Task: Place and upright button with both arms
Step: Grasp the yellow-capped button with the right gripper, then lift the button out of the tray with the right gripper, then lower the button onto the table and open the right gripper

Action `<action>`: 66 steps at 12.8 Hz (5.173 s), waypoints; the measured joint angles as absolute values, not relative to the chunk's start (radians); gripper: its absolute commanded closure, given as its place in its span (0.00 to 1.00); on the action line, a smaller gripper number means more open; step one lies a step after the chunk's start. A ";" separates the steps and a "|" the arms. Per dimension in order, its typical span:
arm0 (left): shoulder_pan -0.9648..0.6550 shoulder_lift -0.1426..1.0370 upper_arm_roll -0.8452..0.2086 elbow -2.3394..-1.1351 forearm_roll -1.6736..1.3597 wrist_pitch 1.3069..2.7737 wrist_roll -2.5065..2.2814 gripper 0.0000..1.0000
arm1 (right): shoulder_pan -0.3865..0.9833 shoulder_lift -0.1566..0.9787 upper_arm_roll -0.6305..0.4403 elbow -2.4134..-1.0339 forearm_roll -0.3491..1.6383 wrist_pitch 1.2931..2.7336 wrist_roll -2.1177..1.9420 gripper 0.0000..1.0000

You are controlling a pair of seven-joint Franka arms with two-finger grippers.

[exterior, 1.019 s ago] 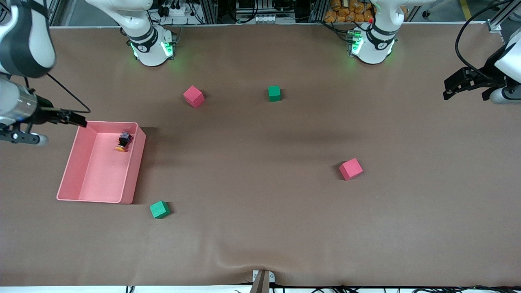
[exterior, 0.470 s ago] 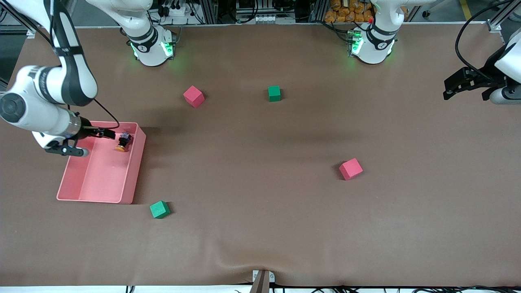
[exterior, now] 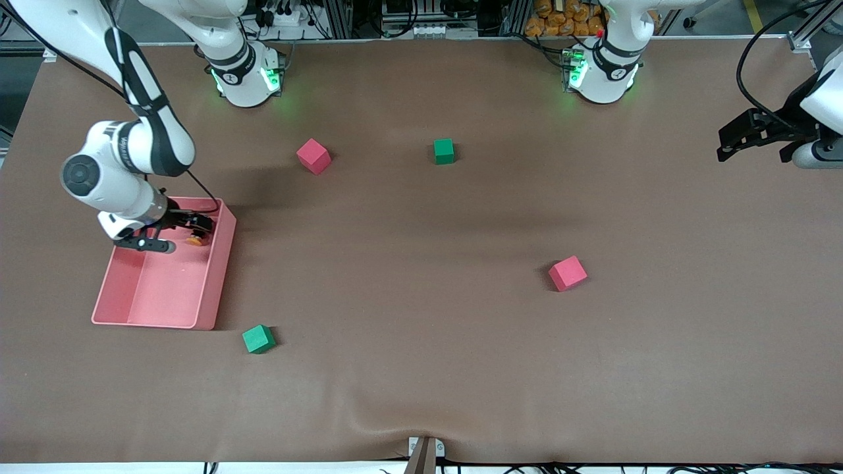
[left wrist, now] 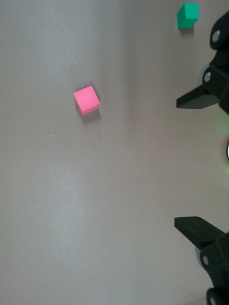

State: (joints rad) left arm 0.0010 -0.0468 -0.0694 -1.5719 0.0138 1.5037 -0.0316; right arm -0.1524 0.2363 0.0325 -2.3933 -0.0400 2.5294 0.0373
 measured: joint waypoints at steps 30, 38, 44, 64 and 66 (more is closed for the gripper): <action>0.001 -0.047 -0.068 -1.572 0.014 1.501 -0.032 0.00 | -0.187 0.312 0.029 -2.395 -0.040 2.555 0.037 0.86; 0.001 -0.047 -0.068 -1.572 0.014 1.500 -0.032 0.00 | -0.162 0.188 0.048 -2.253 -0.040 2.315 0.033 0.86; 0.001 -0.047 -0.068 -1.572 0.014 1.500 -0.032 0.00 | -0.014 0.175 0.056 -1.949 -0.038 1.963 0.033 0.85; 0.001 -0.047 -0.067 -1.572 0.006 1.499 -0.032 0.00 | 0.703 0.843 0.052 -1.373 -0.042 2.274 0.794 0.84; 0.001 -0.047 -0.067 -1.572 0.006 1.499 -0.032 0.00 | 0.711 0.884 0.053 -1.351 -0.042 2.274 0.794 0.72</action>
